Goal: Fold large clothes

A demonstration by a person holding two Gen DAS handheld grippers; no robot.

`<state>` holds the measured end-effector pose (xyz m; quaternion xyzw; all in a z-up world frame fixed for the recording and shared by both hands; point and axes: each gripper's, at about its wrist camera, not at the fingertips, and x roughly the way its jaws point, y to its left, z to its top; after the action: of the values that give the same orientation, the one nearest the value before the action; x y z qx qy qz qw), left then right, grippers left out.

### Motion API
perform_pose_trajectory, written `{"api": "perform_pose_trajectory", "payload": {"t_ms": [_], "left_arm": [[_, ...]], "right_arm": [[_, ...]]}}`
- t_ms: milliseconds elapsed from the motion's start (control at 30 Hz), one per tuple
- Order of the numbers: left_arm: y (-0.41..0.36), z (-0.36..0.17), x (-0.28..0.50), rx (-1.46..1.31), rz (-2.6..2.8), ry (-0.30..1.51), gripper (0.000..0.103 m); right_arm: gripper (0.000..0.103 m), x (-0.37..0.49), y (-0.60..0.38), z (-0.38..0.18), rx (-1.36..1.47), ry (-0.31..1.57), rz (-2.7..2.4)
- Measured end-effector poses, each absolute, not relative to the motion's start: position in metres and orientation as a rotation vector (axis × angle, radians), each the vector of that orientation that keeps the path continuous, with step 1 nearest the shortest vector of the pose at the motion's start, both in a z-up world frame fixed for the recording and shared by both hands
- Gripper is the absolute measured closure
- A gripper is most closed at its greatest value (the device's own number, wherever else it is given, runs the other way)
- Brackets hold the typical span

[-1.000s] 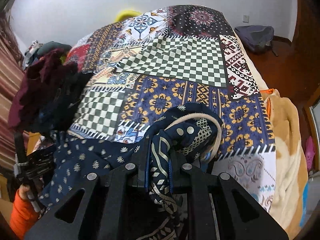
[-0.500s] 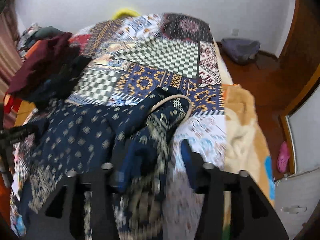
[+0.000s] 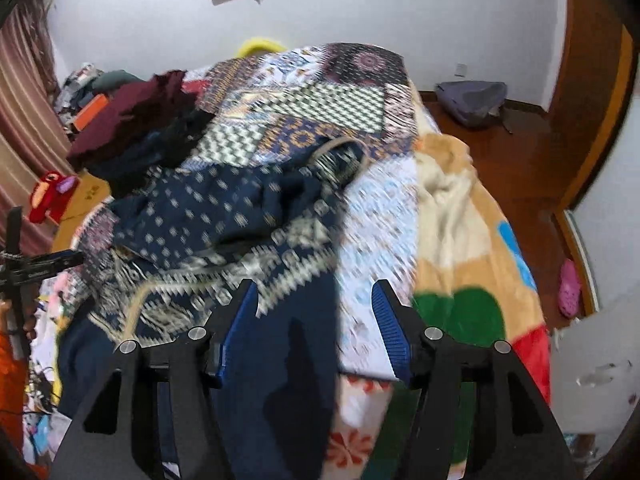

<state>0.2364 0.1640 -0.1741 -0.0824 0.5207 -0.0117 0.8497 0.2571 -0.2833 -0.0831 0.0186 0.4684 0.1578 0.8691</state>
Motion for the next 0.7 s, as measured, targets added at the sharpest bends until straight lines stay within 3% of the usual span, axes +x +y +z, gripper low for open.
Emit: {"api": "perform_pose_trajectory", "payload": {"t_ms": [433, 533, 567, 600, 633, 700], "left_arm": [[0.165, -0.228, 0.172, -0.403, -0.079, 1.181, 0.031], [0.159, -0.226, 0.162, -0.447, -0.142, 1.170, 0.034], [0.156, -0.225, 0.160, -0.443, -0.149, 1.164, 0.039], [0.153, -0.222, 0.158, -0.436, -0.164, 1.156, 0.055], [0.149, -0.218, 0.156, -0.426, -0.174, 1.147, 0.073], [0.145, -0.207, 0.157, -0.390, -0.172, 1.131, 0.096]], "right_arm": [[0.045, 0.225, -0.288, -0.142, 0.182, 1.084, 0.370], [0.052, 0.223, -0.284, -0.140, 0.183, 1.054, 0.346], [0.063, 0.222, -0.283, -0.138, 0.179, 1.047, 0.344], [0.082, 0.221, -0.283, -0.134, 0.170, 1.035, 0.346], [0.091, 0.220, -0.283, -0.130, 0.173, 1.024, 0.368], [0.096, 0.222, -0.284, -0.125, 0.217, 1.033, 0.432]]}}
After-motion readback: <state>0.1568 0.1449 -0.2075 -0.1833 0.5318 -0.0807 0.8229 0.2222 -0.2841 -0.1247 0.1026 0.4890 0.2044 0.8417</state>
